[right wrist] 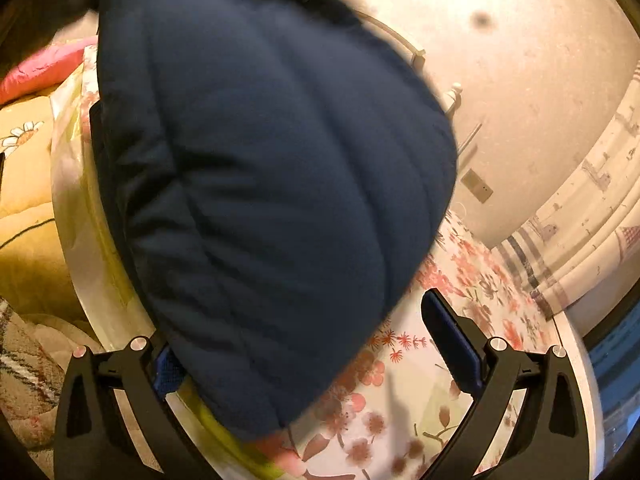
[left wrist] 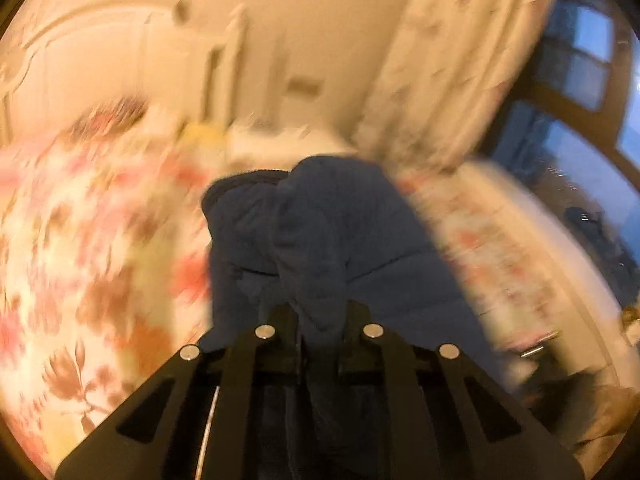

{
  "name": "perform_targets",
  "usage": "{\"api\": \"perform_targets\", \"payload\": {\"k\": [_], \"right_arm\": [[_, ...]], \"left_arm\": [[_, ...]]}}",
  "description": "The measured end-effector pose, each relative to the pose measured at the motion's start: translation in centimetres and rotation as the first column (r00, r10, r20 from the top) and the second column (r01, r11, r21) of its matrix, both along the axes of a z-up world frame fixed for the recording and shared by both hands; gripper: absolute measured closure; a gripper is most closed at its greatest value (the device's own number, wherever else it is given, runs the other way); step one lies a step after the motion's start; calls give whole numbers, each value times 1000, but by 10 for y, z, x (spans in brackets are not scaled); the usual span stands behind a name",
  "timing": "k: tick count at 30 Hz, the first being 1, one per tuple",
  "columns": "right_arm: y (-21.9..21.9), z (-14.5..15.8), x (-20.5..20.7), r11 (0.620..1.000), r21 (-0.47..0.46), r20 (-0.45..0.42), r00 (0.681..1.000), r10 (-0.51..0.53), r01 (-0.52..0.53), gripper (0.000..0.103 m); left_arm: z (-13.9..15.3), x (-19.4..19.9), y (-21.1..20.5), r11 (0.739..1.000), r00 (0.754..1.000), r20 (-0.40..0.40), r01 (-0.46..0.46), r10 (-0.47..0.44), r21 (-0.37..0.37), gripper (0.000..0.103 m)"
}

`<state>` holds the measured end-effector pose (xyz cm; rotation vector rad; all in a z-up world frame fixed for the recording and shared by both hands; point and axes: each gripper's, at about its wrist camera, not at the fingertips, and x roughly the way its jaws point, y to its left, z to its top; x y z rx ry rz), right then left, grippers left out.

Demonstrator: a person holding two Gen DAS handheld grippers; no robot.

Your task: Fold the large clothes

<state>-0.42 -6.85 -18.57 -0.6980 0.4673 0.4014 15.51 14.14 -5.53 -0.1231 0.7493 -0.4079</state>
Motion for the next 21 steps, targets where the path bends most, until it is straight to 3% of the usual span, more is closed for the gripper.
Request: {"api": "perform_targets", "payload": {"k": [2,4,7,10,13,15,17,21], "right_arm": [[1,0,1,1000,-2,2,1000,1,-1,7],[3,0,-1,1000,-1,0,1000,3,-3,7],[0,5,3,1000,5,-39,999,17,-17,7],[-13,20,1,991,39,-90,987,130,-127,7],[-36,57,-5,934,290,-161,951,264,-210,7],[-38,78,-1,889,398,-159,937,311,-228,7],[-23,94,7,882,406,-141,938,317,-237,10],[36,103,29,908,337,-104,948,300,-250,13]], "left_arm": [[-31,9,25,992,999,-40,11,-16,-129,91],[-37,9,35,981,999,-34,12,-19,-193,91],[-34,10,30,986,999,-28,14,-19,-166,90],[-41,11,33,982,999,-37,11,-18,-188,89],[-52,10,38,978,999,-36,10,-18,-207,86],[-56,9,38,977,999,-35,4,-12,-212,86],[-54,7,35,980,999,-31,-3,-4,-199,86],[-52,3,31,987,1000,-22,-7,3,-163,86]]}}
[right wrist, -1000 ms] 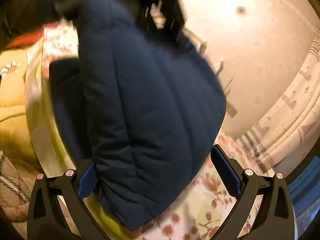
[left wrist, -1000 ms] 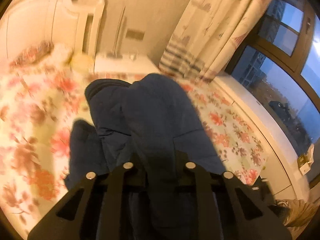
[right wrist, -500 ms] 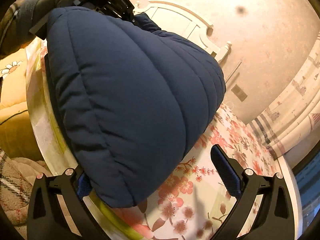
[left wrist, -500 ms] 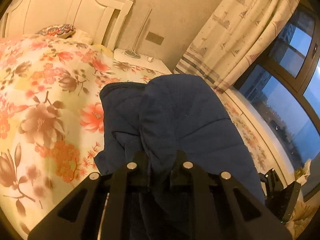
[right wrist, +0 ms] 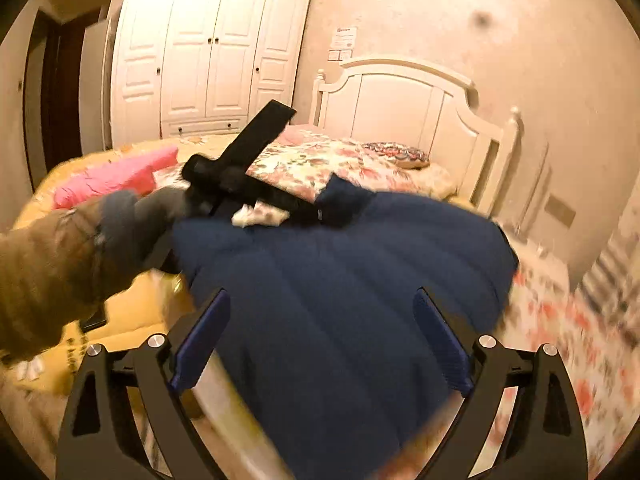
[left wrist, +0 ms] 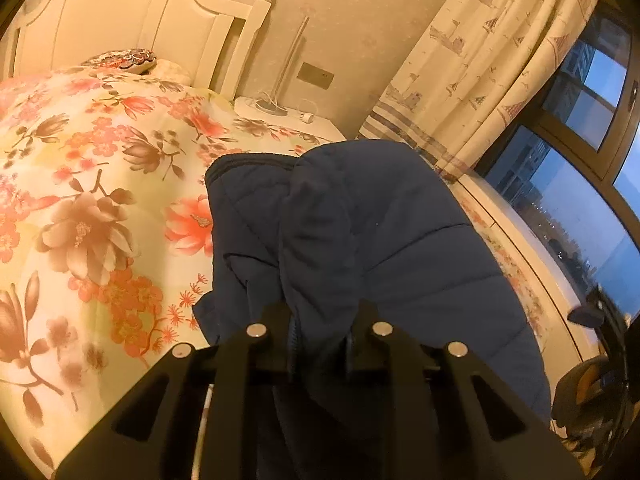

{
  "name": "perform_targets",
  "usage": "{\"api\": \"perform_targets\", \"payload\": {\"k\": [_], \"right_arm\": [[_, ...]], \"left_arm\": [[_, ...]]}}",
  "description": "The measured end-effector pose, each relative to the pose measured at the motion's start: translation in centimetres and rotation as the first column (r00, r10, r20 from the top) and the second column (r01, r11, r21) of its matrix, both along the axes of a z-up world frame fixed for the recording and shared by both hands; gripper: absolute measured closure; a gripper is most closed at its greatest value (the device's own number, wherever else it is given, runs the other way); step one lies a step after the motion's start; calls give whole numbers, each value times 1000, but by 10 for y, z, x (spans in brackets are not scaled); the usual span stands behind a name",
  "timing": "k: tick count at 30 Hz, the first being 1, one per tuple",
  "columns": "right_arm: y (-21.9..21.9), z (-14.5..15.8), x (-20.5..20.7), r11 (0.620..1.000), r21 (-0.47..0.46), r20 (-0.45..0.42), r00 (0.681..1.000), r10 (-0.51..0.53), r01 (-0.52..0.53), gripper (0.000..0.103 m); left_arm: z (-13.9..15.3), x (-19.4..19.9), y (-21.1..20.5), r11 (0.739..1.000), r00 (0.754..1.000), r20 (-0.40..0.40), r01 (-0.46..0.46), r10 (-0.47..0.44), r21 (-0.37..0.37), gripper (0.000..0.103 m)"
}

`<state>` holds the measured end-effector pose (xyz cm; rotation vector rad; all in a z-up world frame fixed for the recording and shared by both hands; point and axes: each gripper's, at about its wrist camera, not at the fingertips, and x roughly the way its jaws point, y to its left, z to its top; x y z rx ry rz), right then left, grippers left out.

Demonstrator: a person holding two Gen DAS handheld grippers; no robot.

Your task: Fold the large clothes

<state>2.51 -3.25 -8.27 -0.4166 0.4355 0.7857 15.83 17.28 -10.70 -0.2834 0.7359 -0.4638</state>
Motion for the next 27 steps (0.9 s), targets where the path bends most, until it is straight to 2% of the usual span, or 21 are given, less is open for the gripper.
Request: {"api": "perform_targets", "payload": {"k": [2,4,5,6,7,8,9,11,14,16,18,20,21,23,25,27], "right_arm": [[27,-12,10,999,-40,-25,1000,4,-5,13],[55,-39,17,989,-147,-54,998,8,-16,12],[67,-55,16,975,-223,5,1000,-4,5,12],[72,-65,12,964,-265,56,998,-3,18,12],[75,-69,10,957,-290,74,997,-5,26,12],[76,-70,11,954,-298,73,997,-4,25,12],[75,-70,13,955,-297,63,998,-4,22,11],[75,-71,18,955,-295,50,999,-7,21,11],[79,-76,21,950,-311,64,998,-6,26,10],[78,-76,22,950,-310,66,998,-6,26,10],[77,-76,24,953,-302,62,998,-6,25,10],[78,-75,22,954,-299,72,997,-5,27,10],[79,-77,19,955,-296,76,997,-4,26,10],[76,-78,17,956,-292,83,997,12,12,10],[73,-76,12,956,-292,85,995,47,-21,10],[65,-68,7,957,-275,59,992,110,-89,12]], "left_arm": [[-1,-1,2,1000,1000,-2,-2,2,-6,85],[-3,-2,7,1000,1000,-3,-9,9,-17,79],[-2,-3,11,1000,1000,-2,-17,17,-22,75],[-1,-4,14,999,999,-4,-33,33,-13,62],[4,-8,19,996,996,-7,-83,83,32,44],[11,-12,23,988,991,2,-134,134,73,36],[20,-19,27,978,984,24,-180,179,103,32],[52,-38,29,957,962,119,-259,244,128,33],[95,-58,10,965,947,240,-243,214,96,25],[109,-59,-18,970,944,279,-215,177,112,18],[98,-42,-48,979,967,222,-157,126,128,17],[72,-20,-66,977,982,141,-145,123,158,17],[59,-10,-69,970,984,113,-158,139,186,17],[22,12,-69,939,979,75,-201,187,279,17],[11,14,-53,956,980,69,-199,189,215,15],[9,9,-45,954,974,76,-223,211,202,15]]}}
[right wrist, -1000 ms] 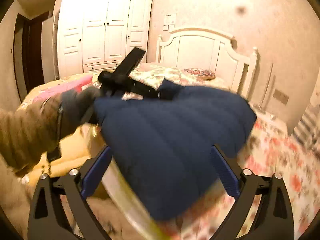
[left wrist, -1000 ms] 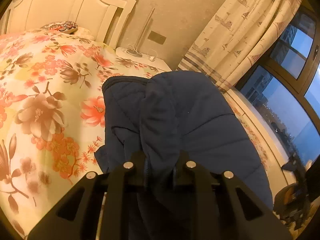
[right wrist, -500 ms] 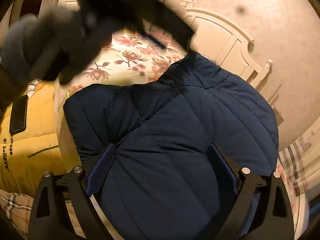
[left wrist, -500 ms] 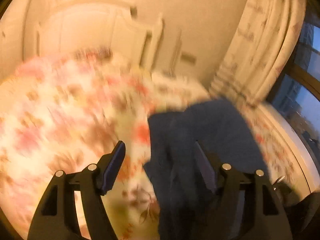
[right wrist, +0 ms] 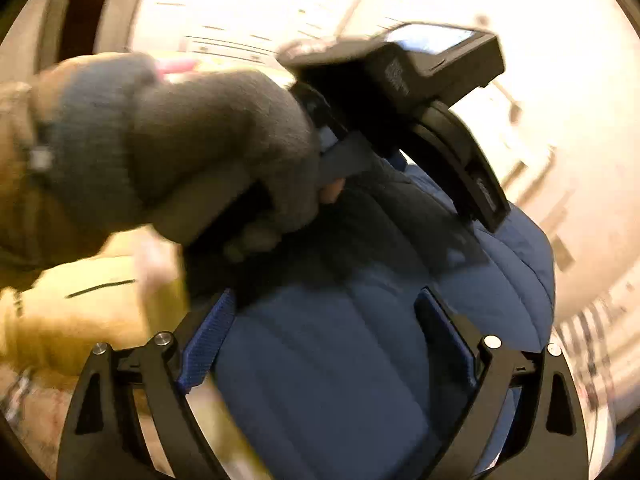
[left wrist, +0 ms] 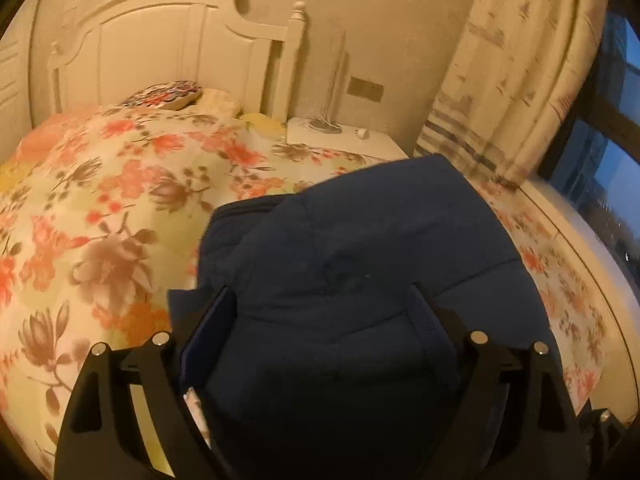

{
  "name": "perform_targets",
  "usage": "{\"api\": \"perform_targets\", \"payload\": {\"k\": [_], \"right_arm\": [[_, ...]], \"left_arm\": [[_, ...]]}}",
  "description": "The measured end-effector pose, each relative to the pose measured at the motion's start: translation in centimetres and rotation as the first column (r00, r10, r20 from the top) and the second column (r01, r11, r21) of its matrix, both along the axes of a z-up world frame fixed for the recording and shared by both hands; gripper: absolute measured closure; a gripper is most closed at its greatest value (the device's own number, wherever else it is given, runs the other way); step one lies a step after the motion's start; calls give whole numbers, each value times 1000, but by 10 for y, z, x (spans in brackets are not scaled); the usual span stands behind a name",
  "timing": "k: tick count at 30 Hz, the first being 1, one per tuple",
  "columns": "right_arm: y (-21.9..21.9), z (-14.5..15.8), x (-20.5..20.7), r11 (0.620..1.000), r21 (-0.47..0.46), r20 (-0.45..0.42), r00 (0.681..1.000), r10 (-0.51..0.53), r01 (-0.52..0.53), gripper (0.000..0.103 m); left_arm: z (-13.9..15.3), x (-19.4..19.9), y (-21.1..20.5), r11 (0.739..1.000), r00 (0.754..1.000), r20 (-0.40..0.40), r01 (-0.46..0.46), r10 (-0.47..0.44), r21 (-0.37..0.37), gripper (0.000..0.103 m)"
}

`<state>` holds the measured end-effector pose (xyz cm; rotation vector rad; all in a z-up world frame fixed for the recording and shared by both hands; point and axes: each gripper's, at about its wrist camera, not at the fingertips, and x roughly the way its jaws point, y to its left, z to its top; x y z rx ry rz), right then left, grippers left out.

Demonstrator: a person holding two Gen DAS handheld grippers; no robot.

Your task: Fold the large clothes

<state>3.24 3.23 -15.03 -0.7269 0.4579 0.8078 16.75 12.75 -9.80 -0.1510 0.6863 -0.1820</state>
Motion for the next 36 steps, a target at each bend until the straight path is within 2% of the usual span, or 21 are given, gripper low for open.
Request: {"api": "perform_targets", "payload": {"k": [1,3,6,10,12,15,17,19,20,22,24,25,28,29,31,33,34,36], "right_arm": [[-6,6,1,1000,25,-15,1000,13,-13,15],[-33,30,16,989,145,-60,998,1,8,20],[-78,67,61,942,309,-112,989,-96,126,28],[-106,97,156,887,356,-192,952,-240,295,36],[-102,95,212,870,331,-281,918,-279,366,37],[-83,61,277,877,203,-368,864,-344,435,36],[-75,19,303,892,118,-474,814,-336,436,34],[-72,0,315,883,108,-530,778,-338,457,33],[-69,0,317,886,86,-526,776,-349,456,33],[-61,6,308,897,26,-478,793,-377,441,33],[-52,24,303,893,-41,-413,806,-424,448,33],[-51,32,301,890,-38,-398,810,-431,455,33],[-44,71,292,899,104,-412,841,-350,425,33],[-37,75,290,904,112,-404,850,-338,412,33],[-15,65,284,932,36,-384,866,-321,361,33],[7,21,289,936,-133,-399,846,-353,327,32],[10,10,291,934,-144,-399,844,-358,328,32],[9,6,297,929,-140,-422,828,-369,342,32]], "left_arm": [[-1,-3,0,1000,1000,10,-5,5,12,15],[-2,-10,-1,999,999,40,-22,21,27,15],[-2,-13,8,999,997,63,-47,47,-1,15],[2,-8,6,999,998,48,-46,46,-3,14],[2,-8,4,999,998,46,-51,51,12,13],[2,-9,4,998,997,43,-64,63,24,12],[2,-8,4,996,996,39,-80,79,34,12],[-1,-3,7,995,996,11,-92,92,35,9],[-2,-2,9,995,996,1,-92,92,27,8],[-4,0,12,996,996,-11,-84,84,9,6],[-4,-1,12,996,996,-8,-84,84,11,5],[-5,-2,12,996,996,-6,-86,87,13,5],[-4,-4,11,996,996,0,-91,91,17,5],[-4,-5,11,996,996,-1,-92,92,18,5],[-3,-6,10,995,995,-3,-97,98,33,4],[0,-10,8,991,993,-6,-113,114,76,4],[2,-15,5,981,991,-17,-132,136,141,4],[7,-30,6,971,990,-9,-137,142,197,4]]}}
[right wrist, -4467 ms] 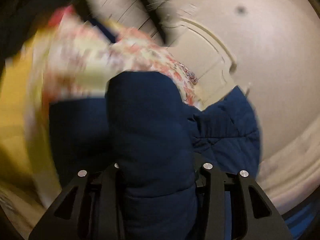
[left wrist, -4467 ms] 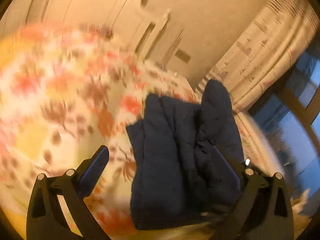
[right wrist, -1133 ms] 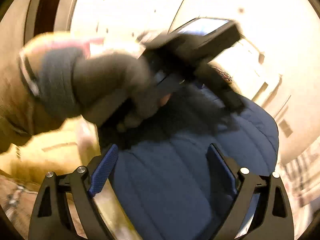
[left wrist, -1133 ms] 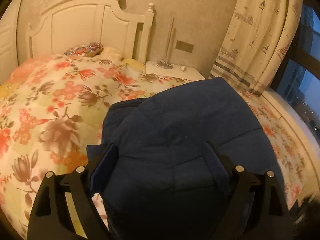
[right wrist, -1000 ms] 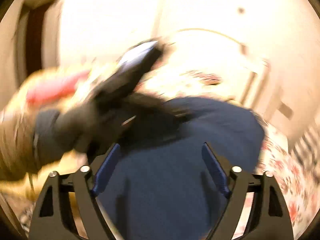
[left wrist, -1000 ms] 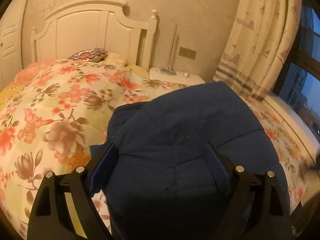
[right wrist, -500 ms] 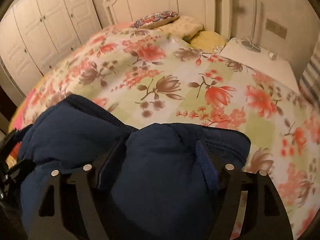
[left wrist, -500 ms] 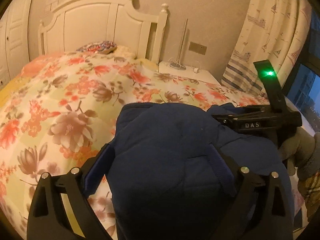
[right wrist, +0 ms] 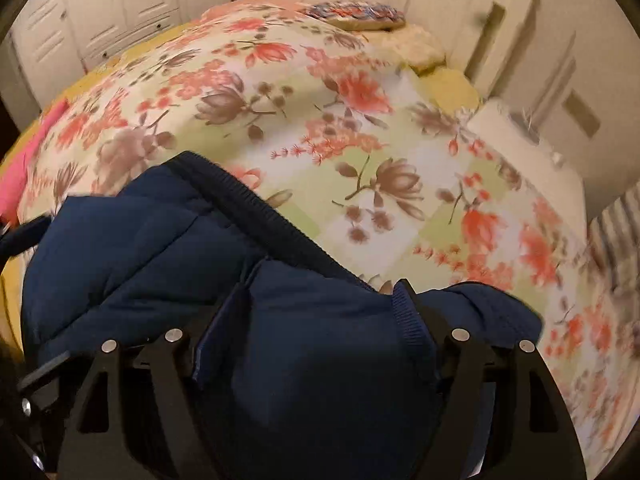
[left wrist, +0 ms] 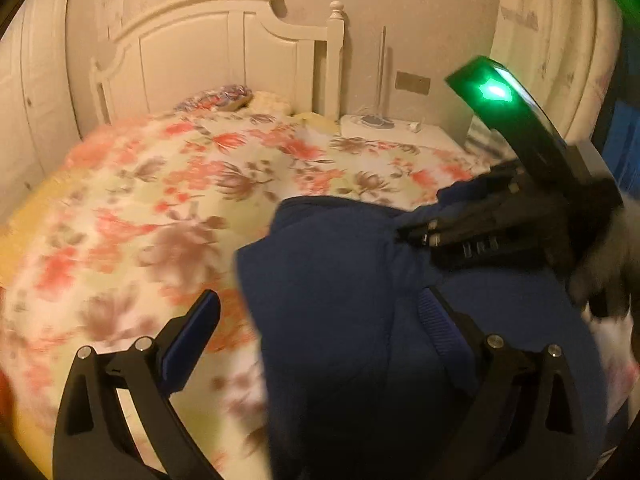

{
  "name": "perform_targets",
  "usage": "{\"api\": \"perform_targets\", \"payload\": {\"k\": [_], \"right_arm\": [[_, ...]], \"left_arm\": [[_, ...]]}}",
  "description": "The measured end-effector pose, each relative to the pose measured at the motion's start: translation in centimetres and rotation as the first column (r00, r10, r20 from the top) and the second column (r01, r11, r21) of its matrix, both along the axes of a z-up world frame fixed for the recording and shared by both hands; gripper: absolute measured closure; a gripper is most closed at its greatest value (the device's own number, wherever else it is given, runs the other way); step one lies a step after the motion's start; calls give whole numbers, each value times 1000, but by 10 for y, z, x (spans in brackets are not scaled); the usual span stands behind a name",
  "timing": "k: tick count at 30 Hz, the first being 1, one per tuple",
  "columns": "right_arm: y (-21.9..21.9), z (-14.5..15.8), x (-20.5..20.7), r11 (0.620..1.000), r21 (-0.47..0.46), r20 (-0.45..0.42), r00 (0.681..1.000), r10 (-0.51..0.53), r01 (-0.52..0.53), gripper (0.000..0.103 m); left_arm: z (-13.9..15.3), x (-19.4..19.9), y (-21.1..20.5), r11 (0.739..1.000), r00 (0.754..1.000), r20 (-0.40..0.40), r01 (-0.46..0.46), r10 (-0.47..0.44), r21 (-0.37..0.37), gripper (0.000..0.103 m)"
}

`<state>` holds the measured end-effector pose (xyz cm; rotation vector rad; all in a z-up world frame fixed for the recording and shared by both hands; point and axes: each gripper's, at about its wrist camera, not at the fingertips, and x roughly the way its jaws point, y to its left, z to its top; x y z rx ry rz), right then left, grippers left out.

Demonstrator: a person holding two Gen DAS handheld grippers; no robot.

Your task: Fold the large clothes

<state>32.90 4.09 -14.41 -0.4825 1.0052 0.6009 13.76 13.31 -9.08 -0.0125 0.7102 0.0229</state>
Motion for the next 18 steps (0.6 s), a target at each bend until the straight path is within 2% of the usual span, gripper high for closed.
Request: {"api": "perform_targets", "payload": {"k": [4,6,8,10,11,14,15,16,17,18], "right_arm": [[1,-2,-5,1000,-12,49,999,0,1,32],[1,-1,-8,1000,-12,67,998,-9,10,32],[5,7,-14,999,-53,104,995,1,5,32],[13,26,-29,996,-87,188,982,19,-2,32],[19,42,-42,998,-44,222,974,42,-33,31],[40,61,-68,991,39,232,966,114,-126,31],[52,53,-73,987,13,211,966,151,-157,31],[65,36,-76,981,-54,181,965,191,-184,31],[79,13,-79,967,-174,182,958,220,-189,31],[87,1,-80,957,-229,204,953,225,-177,29]], "left_arm": [[-1,-38,8,998,1000,-3,6,-6,67,2],[-11,-45,13,998,1000,-23,15,-13,67,2],[-22,-44,24,1000,999,-49,20,-21,-16,2],[-28,-41,33,995,998,-57,31,-36,-96,2],[-31,-40,37,991,997,-61,33,-42,-131,2],[-37,-41,45,977,996,-67,39,-54,-210,2],[-38,-41,44,975,996,-70,40,-56,-220,2],[-38,-41,45,971,995,-77,42,-61,-234,2],[-39,-39,45,970,994,-87,37,-59,-238,2],[-39,-39,45,972,994,-99,29,-53,-234,2]]}}
